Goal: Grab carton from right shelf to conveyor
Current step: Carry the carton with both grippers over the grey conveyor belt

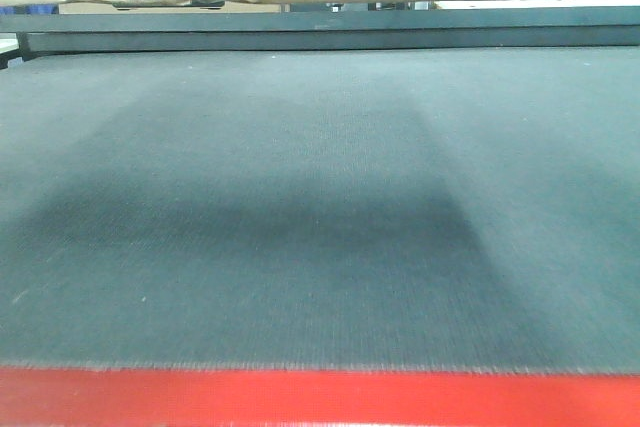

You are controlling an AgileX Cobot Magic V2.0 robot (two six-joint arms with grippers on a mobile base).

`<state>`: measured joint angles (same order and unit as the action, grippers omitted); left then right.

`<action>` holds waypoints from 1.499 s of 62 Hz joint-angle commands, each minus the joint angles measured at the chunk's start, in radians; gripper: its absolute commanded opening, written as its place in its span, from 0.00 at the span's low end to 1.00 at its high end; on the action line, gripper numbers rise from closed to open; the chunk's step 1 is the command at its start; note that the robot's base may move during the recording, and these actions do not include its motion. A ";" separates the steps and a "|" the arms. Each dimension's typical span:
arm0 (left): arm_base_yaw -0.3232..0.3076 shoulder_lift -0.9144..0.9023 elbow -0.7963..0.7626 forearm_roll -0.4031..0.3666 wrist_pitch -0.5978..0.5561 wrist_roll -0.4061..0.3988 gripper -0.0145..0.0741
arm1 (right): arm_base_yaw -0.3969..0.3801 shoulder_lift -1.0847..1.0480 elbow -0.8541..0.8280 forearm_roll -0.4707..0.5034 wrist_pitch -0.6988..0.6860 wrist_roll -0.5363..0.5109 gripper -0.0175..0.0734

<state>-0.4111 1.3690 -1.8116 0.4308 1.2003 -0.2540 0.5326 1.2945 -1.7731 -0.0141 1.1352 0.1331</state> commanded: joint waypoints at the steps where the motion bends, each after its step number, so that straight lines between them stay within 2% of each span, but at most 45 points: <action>1: 0.005 -0.014 -0.008 0.102 -0.003 0.013 0.15 | -0.002 -0.020 -0.007 -0.034 -0.022 -0.025 0.12; 68: 0.005 -0.014 -0.008 0.102 -0.003 0.013 0.15 | -0.002 -0.020 -0.007 -0.034 -0.022 -0.025 0.12; 77: 0.005 -0.014 -0.008 0.102 -0.003 0.013 0.15 | -0.002 -0.020 -0.007 -0.034 -0.073 -0.025 0.12; 82: 0.005 -0.014 -0.008 0.062 -0.003 0.013 0.15 | -0.002 -0.020 -0.007 -0.034 -0.071 -0.025 0.12; 93: 0.048 0.035 -0.006 -0.159 -0.022 0.013 0.15 | -0.002 0.020 -0.007 -0.051 -0.072 -0.025 0.12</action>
<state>-0.3863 1.3822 -1.8116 0.3257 1.1983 -0.2540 0.5326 1.3023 -1.7731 -0.0276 1.1054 0.1331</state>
